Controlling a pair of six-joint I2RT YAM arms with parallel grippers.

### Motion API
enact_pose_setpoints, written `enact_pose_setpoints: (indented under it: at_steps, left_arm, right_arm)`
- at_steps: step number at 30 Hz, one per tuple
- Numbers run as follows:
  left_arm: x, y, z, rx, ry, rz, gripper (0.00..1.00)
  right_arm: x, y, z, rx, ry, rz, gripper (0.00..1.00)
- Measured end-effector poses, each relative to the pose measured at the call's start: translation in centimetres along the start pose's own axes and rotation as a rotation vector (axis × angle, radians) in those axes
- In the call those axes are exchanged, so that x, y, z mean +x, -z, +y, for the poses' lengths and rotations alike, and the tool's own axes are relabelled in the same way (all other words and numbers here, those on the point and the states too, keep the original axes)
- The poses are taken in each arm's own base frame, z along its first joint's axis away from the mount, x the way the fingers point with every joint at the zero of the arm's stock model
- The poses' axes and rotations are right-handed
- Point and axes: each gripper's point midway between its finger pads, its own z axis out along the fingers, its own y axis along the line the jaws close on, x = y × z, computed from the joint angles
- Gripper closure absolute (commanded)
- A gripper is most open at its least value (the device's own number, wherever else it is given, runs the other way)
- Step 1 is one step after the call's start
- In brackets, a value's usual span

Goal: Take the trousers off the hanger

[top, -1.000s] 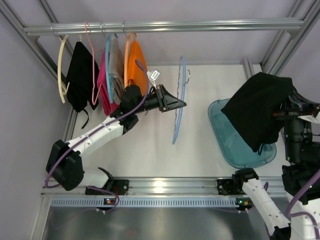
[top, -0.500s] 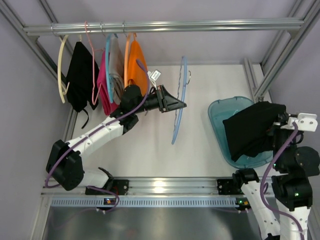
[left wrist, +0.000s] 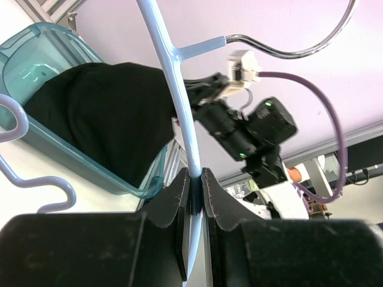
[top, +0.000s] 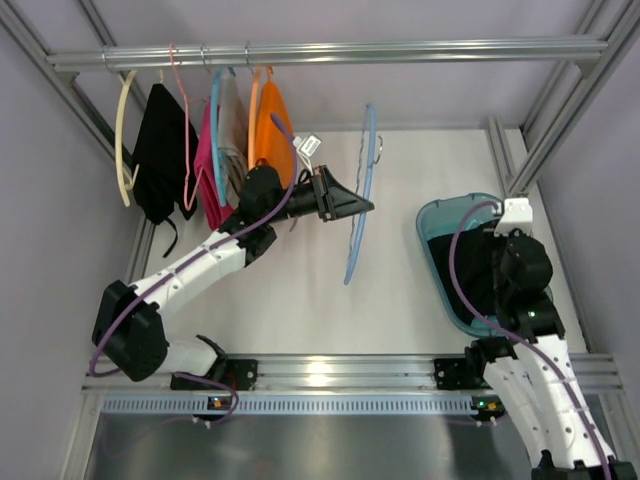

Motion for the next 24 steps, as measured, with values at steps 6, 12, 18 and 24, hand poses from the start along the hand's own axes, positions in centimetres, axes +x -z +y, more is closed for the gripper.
enact_pose_setpoints:
  at_steps: [6, 12, 18, 24]
  left_arm:
    - [0.2, 0.0, -0.1, 0.006, -0.007, 0.011, 1.0]
    - [0.3, 0.1, -0.1, 0.006, -0.006, 0.015, 1.0]
    - [0.2, 0.1, 0.0, 0.003, 0.003, 0.01, 1.0]
    - [-0.2, -0.1, 0.2, -0.011, 0.035, -0.009, 1.0]
  right_arm:
    - [3.2, -4.0, 3.7, -0.101, 0.028, 0.067, 0.97]
    - [6.7, -5.4, 6.5, -0.216, -0.004, 0.185, 0.68]
    - [4.7, -4.8, 6.6, -0.265, -0.064, 0.171, 0.19]
    - [-4.3, -0.8, 5.5, -0.359, -0.13, -0.059, 0.01]
